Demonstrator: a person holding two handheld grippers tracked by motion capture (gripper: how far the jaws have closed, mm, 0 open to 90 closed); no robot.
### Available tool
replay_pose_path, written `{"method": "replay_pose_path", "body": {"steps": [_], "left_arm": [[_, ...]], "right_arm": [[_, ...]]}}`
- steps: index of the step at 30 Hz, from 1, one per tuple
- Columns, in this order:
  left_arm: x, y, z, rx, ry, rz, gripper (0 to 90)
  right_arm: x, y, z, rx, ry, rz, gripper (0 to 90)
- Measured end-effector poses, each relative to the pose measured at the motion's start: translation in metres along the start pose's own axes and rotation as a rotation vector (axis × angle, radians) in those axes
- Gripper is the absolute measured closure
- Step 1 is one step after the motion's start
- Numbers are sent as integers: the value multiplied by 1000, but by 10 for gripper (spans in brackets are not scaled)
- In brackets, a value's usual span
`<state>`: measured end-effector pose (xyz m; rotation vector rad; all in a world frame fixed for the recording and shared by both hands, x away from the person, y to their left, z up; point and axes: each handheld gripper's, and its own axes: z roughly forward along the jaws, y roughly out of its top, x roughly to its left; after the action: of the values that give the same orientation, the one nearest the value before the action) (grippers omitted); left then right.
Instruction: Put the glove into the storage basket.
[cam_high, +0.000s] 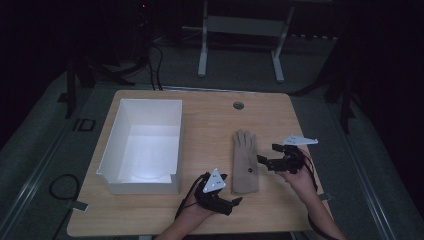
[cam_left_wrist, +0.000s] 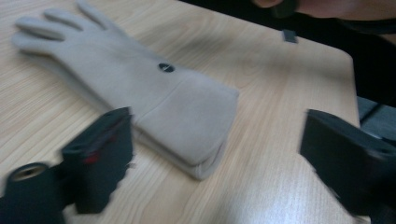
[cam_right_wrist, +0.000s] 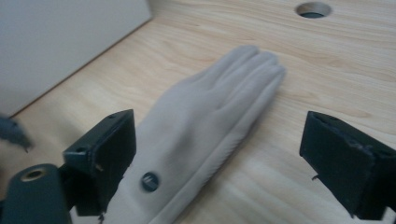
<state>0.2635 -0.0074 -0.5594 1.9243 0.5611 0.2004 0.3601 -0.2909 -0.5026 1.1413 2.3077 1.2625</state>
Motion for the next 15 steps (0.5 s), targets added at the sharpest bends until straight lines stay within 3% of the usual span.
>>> {"method": "replay_pose_path", "body": {"steps": [3, 5, 8, 11, 15], "left_arm": [[4, 3, 9, 34, -68, 49, 159], [5, 6, 16, 57, -78, 86, 237], [5, 11, 25, 80, -90, 123, 246], [7, 17, 32, 81, -96, 128, 254], [12, 23, 36, 90, -112, 134, 316]], "right_arm": [[-6, 6, 8, 2, -16, 19, 167], [-10, 11, 16, 8, -31, 25, 224], [-15, 16, 29, 22, -33, 43, 302], [-20, 22, 42, 26, -40, 56, 334], [-30, 25, 56, 37, -46, 123, 345]]}}
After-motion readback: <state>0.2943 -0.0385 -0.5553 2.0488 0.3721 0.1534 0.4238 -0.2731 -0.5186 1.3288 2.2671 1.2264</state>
